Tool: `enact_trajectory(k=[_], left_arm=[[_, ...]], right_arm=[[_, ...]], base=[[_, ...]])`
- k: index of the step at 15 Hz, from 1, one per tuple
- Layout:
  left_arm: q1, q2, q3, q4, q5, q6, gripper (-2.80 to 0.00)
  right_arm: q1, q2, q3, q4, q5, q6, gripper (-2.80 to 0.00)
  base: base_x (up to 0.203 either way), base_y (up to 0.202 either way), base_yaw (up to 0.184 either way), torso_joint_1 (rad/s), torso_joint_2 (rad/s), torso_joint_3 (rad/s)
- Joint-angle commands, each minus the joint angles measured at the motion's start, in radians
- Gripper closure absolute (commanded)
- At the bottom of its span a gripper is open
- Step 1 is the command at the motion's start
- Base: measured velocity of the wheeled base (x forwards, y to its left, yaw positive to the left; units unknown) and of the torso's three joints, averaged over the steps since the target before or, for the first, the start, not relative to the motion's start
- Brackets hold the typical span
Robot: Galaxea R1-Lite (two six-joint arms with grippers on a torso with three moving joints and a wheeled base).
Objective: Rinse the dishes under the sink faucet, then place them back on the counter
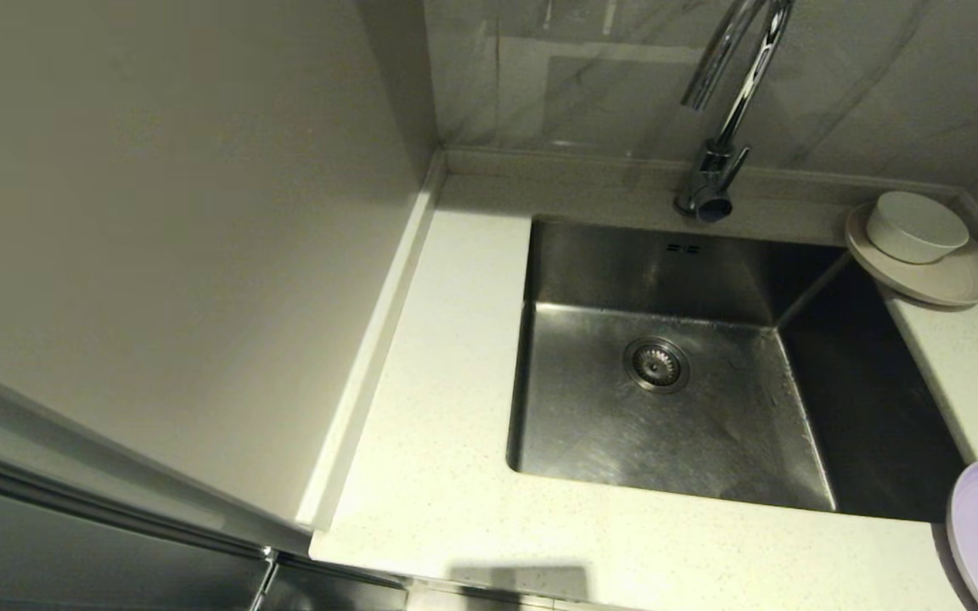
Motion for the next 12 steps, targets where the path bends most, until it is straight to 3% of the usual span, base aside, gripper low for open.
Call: enact_trajectory(k=[1, 5, 7, 8, 12], left_arm=[[0.0, -0.003, 0.0, -0.001, 0.0, -0.001, 0.0], [0.0, -0.003, 0.0, -0.001, 0.0, 0.001, 0.0], [0.0, -0.003, 0.0, -0.001, 0.0, 0.0, 0.0], [0.0, -0.003, 0.0, -0.001, 0.0, -0.001, 0.0], [0.0, -0.003, 0.0, -0.001, 0.0, -0.001, 0.0]], right_arm=[[0.004, -0.124, 0.121, -0.052, -0.016, -0.001, 0.0], [0.005, -0.205, 0.137, -0.066, -0.061, 0.004, 0.0], [0.005, -0.204, 0.159, -0.056, -0.178, 0.007, 0.0], [0.005, -0.203, 0.166, -0.017, -0.196, 0.017, 0.0], [0.005, -0.204, 0.166, -0.004, -0.207, 0.114, 0.0]], base=[[0.0, 0.0, 0.0, 0.0, 0.0, 0.0], [0.0, 0.0, 0.0, 0.0, 0.0, 0.0], [0.0, 0.0, 0.0, 0.0, 0.0, 0.0], [0.0, 0.0, 0.0, 0.0, 0.0, 0.0], [0.0, 0.0, 0.0, 0.0, 0.0, 0.0]])
